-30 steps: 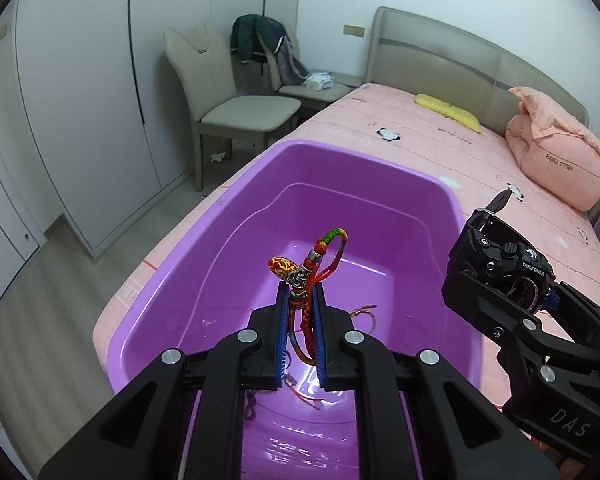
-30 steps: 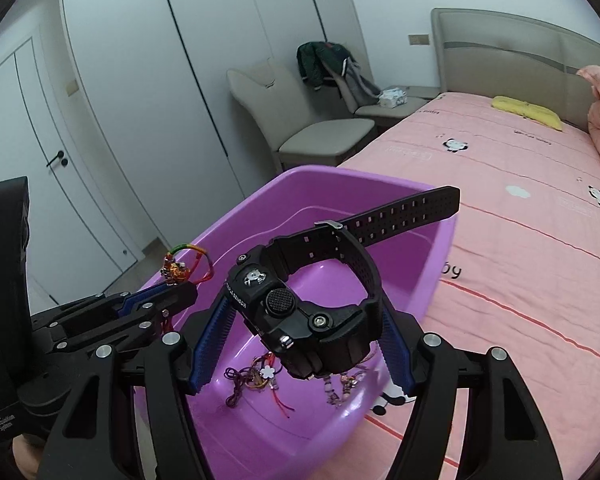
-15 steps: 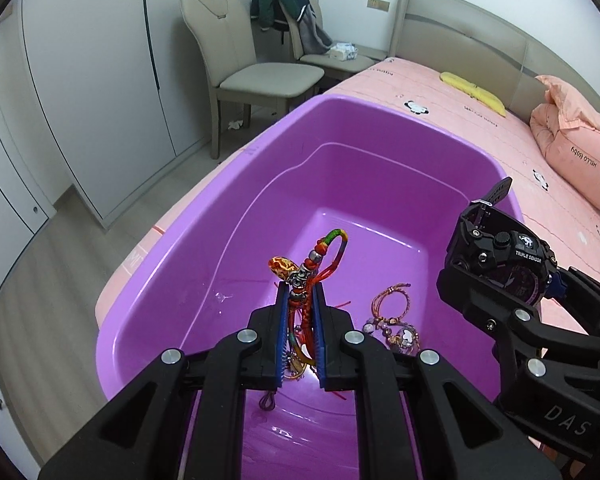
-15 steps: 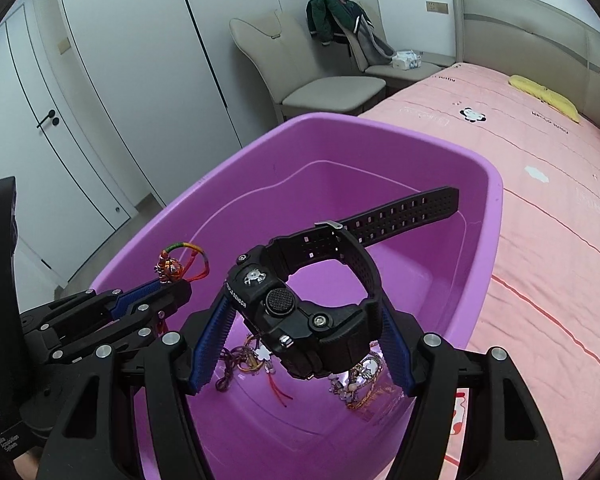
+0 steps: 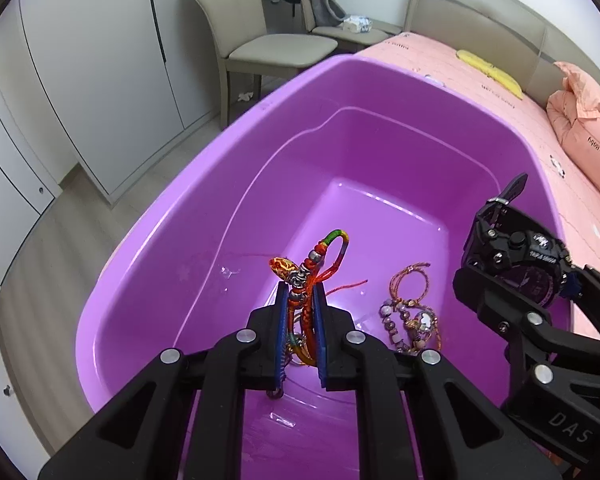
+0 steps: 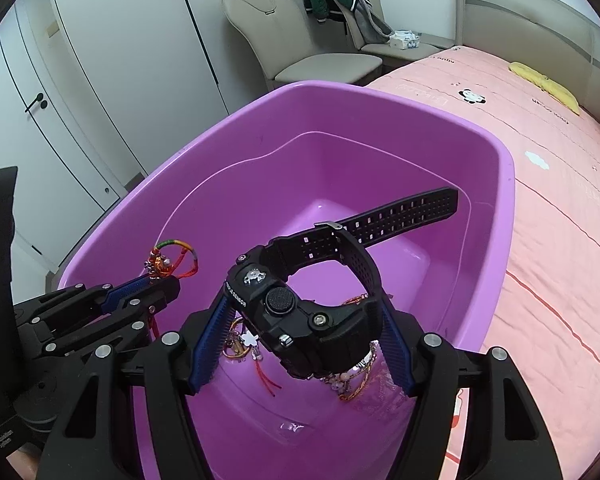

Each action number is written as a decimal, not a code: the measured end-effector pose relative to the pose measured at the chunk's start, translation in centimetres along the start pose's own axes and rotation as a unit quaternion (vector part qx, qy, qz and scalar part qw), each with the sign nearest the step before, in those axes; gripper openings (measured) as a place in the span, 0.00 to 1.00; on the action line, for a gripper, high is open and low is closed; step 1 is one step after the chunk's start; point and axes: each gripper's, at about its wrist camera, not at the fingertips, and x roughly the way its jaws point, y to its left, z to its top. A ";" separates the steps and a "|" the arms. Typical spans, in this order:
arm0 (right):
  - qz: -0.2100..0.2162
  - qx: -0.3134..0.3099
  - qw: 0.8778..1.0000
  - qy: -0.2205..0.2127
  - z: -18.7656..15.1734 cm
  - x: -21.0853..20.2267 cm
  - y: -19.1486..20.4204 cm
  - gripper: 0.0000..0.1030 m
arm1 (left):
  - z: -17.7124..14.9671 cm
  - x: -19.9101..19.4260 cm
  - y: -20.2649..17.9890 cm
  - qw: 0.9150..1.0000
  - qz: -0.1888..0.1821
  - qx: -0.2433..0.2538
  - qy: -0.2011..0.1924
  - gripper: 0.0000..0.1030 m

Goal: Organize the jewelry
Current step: 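Carry red-string bracelet and black watch in both tools over the purple basin, then open both tools to drop the bracelet and watch into the basin, then withdraw both open tools upward from the basin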

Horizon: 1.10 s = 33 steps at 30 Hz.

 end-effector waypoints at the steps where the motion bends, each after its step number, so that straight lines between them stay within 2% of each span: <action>1: -0.001 -0.001 1.000 0.000 0.0 0.1 0.0 0.64 | 0.0 0.0 0.1 1.000 -0.002 -0.002 0.001 0.12; 7: -0.005 -0.006 1.000 0.005 0.1 0.4 0.2 0.64 | 0.5 0.1 0.0 1.000 0.008 -0.003 0.005 0.18; 9: -0.007 -0.006 1.000 0.008 0.1 0.4 0.2 0.64 | 0.5 -0.1 -0.1 1.000 0.015 -0.002 0.000 0.36; 13: -0.013 -0.010 1.000 0.018 0.3 0.6 0.4 0.64 | 0.5 -0.9 0.0 1.000 0.027 -0.001 -0.010 0.46; 14: -0.015 -0.011 1.000 0.020 0.2 0.6 0.4 0.65 | 0.4 -1.0 0.1 0.999 0.030 -0.003 -0.011 0.52; 15: -0.017 -0.009 1.000 0.021 0.3 0.5 0.4 0.65 | 0.4 -1.1 0.2 0.999 0.037 -0.007 -0.012 0.63; 17: -0.015 -0.003 1.000 0.021 0.2 0.3 0.1 0.65 | 0.4 -1.3 1.0 0.999 0.030 -0.025 -0.013 0.72; 20: -0.016 0.006 1.000 0.006 0.3 -0.4 -0.4 0.71 | 0.3 -1.6 1.4 0.999 0.025 -0.035 -0.013 0.76; 27: -0.015 0.020 1.000 -0.003 -0.1 -1.4 -1.2 0.71 | 0.1 -2.4 1.1 0.999 0.029 -0.035 -0.021 0.85; 33: -0.014 0.022 1.000 -0.015 -0.7 -2.8 -1.2 0.71 | 0.0 -2.7 1.1 0.998 0.029 -0.046 -0.018 0.85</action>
